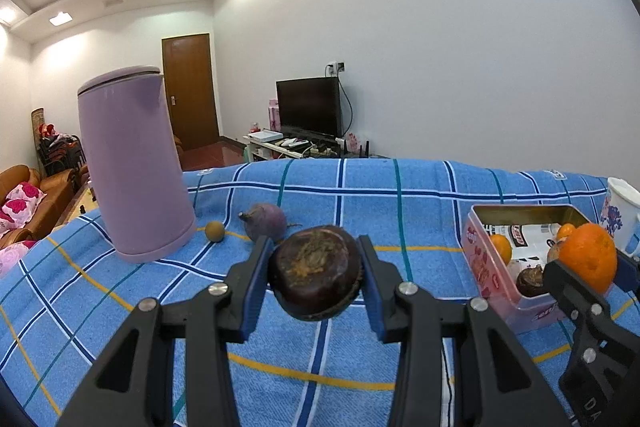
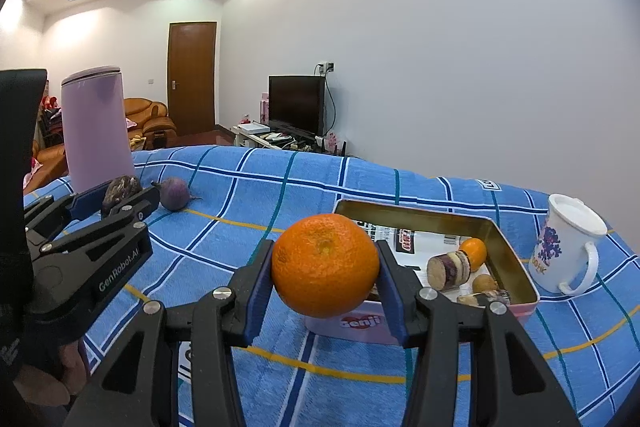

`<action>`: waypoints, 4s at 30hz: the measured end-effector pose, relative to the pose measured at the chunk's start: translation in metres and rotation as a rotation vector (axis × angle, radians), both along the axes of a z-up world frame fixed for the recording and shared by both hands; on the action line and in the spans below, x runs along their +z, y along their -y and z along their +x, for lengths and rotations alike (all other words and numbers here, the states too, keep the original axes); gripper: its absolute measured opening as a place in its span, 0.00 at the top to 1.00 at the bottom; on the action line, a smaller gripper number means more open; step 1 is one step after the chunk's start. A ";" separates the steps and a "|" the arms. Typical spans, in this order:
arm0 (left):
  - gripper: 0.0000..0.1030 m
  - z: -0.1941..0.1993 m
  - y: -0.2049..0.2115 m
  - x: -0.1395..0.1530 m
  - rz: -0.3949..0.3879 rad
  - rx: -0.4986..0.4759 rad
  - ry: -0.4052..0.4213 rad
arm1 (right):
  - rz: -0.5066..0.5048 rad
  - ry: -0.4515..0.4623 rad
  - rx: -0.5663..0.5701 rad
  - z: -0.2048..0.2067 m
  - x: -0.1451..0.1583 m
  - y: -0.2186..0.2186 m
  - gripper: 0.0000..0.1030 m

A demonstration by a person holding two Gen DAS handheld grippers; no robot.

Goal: Organize fruits
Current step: 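Carry the orange and the brown fruit over the pink tin with both tools, then open the left tool to drop the brown fruit while the right tool drops the orange into the tin, then withdraw both open tools from the tin toward the beet and yellow fruit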

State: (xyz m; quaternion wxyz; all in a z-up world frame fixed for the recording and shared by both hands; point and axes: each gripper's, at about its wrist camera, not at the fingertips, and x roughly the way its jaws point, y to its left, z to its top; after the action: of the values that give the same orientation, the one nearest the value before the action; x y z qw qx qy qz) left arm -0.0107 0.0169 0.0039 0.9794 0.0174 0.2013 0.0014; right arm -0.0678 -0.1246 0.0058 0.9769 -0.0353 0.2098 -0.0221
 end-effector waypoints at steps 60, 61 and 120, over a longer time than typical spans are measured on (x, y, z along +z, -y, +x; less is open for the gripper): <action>0.57 0.051 0.165 0.009 -0.028 -0.328 -0.114 | 0.155 -0.172 -0.245 0.064 -0.011 0.173 0.51; 0.57 0.054 0.166 0.007 -0.031 -0.322 -0.123 | 0.155 -0.174 -0.245 0.065 -0.012 0.174 0.51; 0.00 0.006 0.119 0.012 0.046 -0.038 0.117 | 0.091 0.214 -0.246 0.007 0.021 0.153 0.23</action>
State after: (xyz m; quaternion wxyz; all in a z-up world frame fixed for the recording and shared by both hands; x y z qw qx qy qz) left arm -0.0046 -0.1020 0.0157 0.9887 0.0437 0.1430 -0.0115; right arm -0.0608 -0.2775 0.0266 0.9841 0.0376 0.1079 -0.1358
